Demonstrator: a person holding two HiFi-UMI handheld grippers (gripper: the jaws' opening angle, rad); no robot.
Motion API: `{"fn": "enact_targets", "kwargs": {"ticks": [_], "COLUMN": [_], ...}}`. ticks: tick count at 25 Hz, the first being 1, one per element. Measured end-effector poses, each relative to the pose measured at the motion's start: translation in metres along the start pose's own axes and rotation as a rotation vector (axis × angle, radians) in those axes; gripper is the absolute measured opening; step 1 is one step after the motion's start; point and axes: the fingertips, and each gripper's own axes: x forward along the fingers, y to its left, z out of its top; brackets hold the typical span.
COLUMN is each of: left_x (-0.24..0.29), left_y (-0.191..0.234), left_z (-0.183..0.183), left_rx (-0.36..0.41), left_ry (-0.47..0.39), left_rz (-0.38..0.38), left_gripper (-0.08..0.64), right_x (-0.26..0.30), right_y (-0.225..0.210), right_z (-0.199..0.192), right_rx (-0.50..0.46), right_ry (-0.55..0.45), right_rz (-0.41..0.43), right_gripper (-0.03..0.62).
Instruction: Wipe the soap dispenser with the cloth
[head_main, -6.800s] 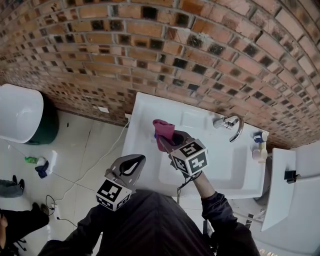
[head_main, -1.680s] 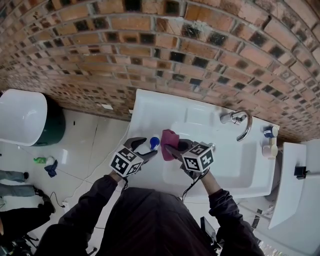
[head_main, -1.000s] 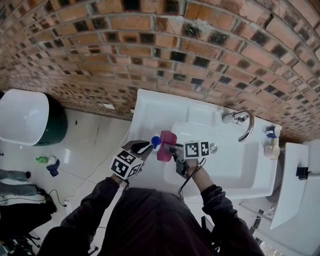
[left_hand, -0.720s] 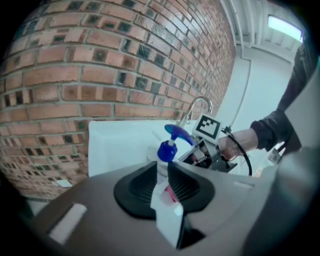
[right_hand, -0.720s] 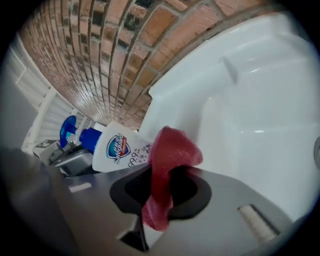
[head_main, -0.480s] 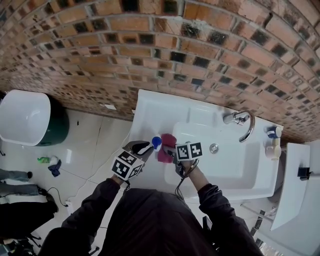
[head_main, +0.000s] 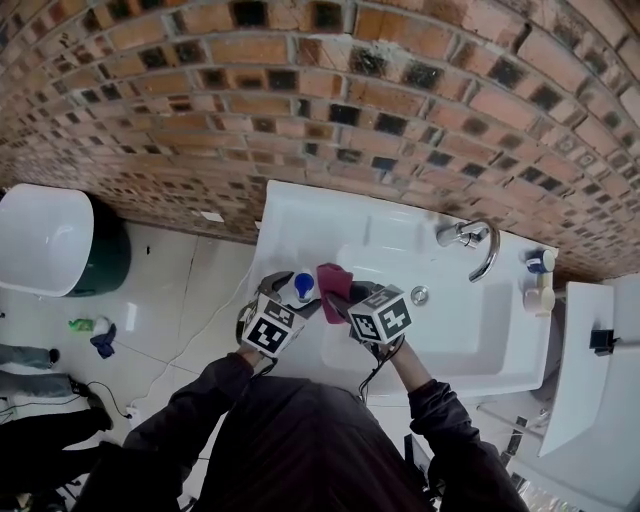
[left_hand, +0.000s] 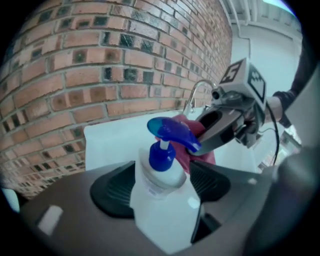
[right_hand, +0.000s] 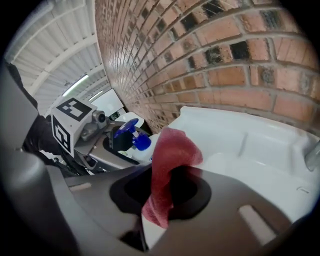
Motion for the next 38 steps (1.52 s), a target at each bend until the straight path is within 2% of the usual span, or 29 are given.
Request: {"fn": "enact_targets", "kwargs": {"ticks": [2, 3, 6, 8, 12, 15, 19, 22, 28, 32, 38], "left_x": [0.007, 0.009, 0.009, 0.006, -0.002, -0.008, -0.009, -0.009, -0.008, -0.009, -0.009], "left_y": [0.002, 0.002, -0.001, -0.004, -0.011, -0.012, -0.011, -0.012, -0.013, -0.014, -0.013], "left_z": [-0.003, -0.005, -0.008, -0.012, -0.024, -0.029, -0.030, -0.030, -0.029, -0.029, -0.030], "left_rx": [0.013, 0.022, 0.081, 0.163, 0.364, 0.431, 0.430, 0.416, 0.395, 0.385, 0.377], "left_ry": [0.024, 0.035, 0.055, 0.070, 0.091, 0.105, 0.106, 0.102, 0.093, 0.087, 0.085], "left_rz": [0.036, 0.046, 0.021, -0.031, -0.185, -0.256, -0.266, -0.260, -0.252, -0.250, -0.249], "left_gripper": [0.340, 0.304, 0.282, 0.264, 0.238, 0.218, 0.215, 0.215, 0.215, 0.215, 0.215], "right_x": [-0.003, -0.004, -0.011, -0.014, -0.019, -0.022, -0.021, -0.004, 0.038, 0.061, 0.075], "right_y": [0.003, 0.003, -0.002, -0.005, -0.005, 0.001, 0.005, -0.004, -0.015, -0.024, -0.033], "right_z": [-0.001, -0.003, -0.008, -0.010, -0.006, 0.008, 0.029, 0.027, -0.003, -0.028, -0.040], "right_rx": [0.007, 0.007, 0.000, -0.002, -0.004, -0.011, -0.035, -0.044, 0.040, 0.022, 0.003], "right_ry": [-0.011, -0.011, -0.003, 0.002, 0.006, -0.022, -0.053, -0.003, 0.106, 0.213, 0.287], "right_rz": [-0.003, -0.009, -0.035, -0.038, -0.001, 0.053, 0.123, 0.133, 0.209, 0.176, 0.113], "right_gripper": [0.069, 0.069, 0.069, 0.069, 0.069, 0.069, 0.069, 0.069, 0.069, 0.068, 0.069]}}
